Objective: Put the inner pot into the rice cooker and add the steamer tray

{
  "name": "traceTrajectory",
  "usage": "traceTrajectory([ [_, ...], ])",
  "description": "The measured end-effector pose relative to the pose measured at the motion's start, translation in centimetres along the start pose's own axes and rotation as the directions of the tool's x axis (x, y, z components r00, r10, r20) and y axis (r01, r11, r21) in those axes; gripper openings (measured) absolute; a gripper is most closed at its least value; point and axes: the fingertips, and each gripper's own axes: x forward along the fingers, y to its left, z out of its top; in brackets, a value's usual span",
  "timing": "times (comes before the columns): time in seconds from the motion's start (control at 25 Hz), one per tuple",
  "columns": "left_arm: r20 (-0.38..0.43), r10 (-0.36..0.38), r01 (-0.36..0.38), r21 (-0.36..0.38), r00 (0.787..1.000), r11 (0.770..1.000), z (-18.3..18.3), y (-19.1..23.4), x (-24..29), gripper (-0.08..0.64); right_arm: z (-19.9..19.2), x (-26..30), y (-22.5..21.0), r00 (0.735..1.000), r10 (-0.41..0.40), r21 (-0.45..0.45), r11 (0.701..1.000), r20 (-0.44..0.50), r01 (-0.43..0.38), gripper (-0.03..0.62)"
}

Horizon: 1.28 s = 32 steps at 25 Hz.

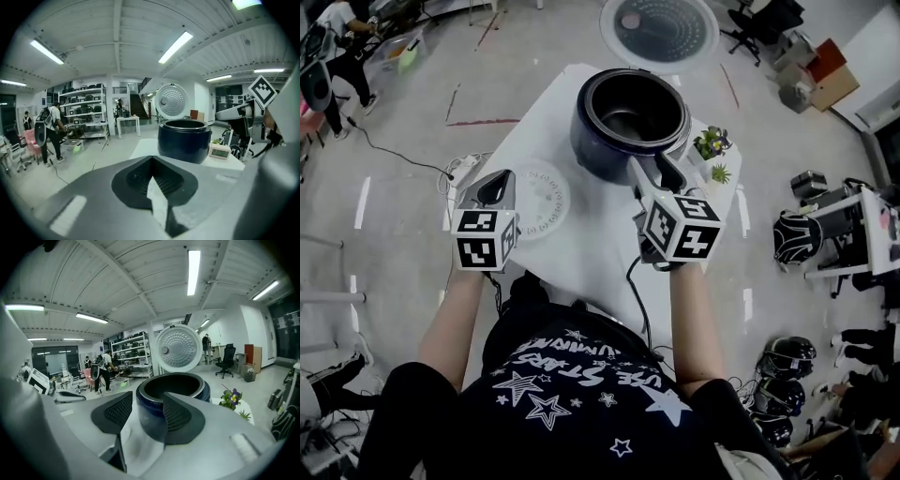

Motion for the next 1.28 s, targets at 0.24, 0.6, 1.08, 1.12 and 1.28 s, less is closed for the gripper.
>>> traceTrajectory([
  [0.24,-0.07,0.085,-0.089,-0.053,0.994,0.995,-4.8,2.3,-3.1,0.011,-3.0,1.2,3.5,0.992,0.096,-0.012,0.995,-0.079,-0.097,0.255],
  [0.6,-0.126,0.143,-0.156,-0.103,0.982,0.982,-7.8,5.8,-4.8,0.012,-9.0,3.8,9.6,0.945,0.207,0.031,0.978,-0.254,-0.206,0.282],
  [1.08,-0.173,0.067,-0.084,-0.088,0.983,0.993,-8.4,9.8,-2.6,0.012,-15.2,8.4,10.5,0.9,0.083,0.037,0.997,-0.429,-0.074,0.28],
  [1.12,-0.178,0.06,-0.076,-0.086,0.982,0.993,-8.5,10.2,-2.2,0.012,-15.6,8.9,10.4,0.895,0.075,0.04,0.997,-0.439,-0.064,0.279],
  [1.28,-0.195,0.02,-0.037,-0.081,0.981,0.996,-9.0,11.5,-0.7,0.012,-17.3,10.1,10.3,0.875,0.036,0.042,0.999,-0.483,-0.017,0.278],
])
